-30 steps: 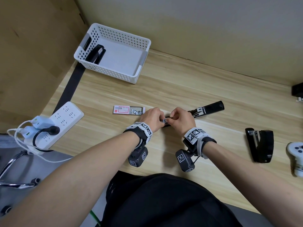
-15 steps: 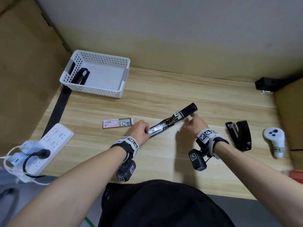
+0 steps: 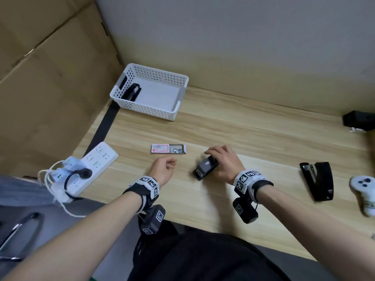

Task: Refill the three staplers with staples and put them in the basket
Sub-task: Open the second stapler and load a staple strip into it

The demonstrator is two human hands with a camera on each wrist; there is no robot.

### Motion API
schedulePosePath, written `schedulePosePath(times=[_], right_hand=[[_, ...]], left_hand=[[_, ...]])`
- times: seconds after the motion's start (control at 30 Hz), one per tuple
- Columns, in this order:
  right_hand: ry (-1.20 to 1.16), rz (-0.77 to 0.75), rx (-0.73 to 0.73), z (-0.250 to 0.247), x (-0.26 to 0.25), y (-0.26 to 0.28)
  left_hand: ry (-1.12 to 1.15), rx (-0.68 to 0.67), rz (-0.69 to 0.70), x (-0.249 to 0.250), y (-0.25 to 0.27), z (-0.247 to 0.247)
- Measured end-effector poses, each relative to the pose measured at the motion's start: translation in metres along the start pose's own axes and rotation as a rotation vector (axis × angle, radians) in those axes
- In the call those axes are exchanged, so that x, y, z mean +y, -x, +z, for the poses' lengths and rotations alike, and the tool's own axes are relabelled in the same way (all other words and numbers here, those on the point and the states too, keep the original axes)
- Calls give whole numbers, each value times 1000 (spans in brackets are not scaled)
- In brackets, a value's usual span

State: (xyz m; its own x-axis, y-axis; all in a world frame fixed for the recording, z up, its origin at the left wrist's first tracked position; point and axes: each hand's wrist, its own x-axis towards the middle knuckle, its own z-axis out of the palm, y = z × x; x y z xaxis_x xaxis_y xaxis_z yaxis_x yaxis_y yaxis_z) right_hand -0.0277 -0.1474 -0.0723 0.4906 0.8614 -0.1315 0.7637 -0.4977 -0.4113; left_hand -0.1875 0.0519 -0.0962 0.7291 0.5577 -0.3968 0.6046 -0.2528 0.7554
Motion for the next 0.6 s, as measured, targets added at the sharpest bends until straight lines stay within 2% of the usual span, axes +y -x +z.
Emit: schedulePosePath(times=[0.07,0.2,0.33,0.6], right_hand=[[103,-18,-73,8,-3,-5],[234,1,-118,11,-7,-15],[261,26,-171,4,-11,-24],[223,120,-232,5,-29,-32]], left_hand=[[-16,18,-11,-5,3,-7],[-31,-69,-10,-4,10,-6],[-74,-118,33,4,17,-10],[-131,-115,86,21,8,-36]])
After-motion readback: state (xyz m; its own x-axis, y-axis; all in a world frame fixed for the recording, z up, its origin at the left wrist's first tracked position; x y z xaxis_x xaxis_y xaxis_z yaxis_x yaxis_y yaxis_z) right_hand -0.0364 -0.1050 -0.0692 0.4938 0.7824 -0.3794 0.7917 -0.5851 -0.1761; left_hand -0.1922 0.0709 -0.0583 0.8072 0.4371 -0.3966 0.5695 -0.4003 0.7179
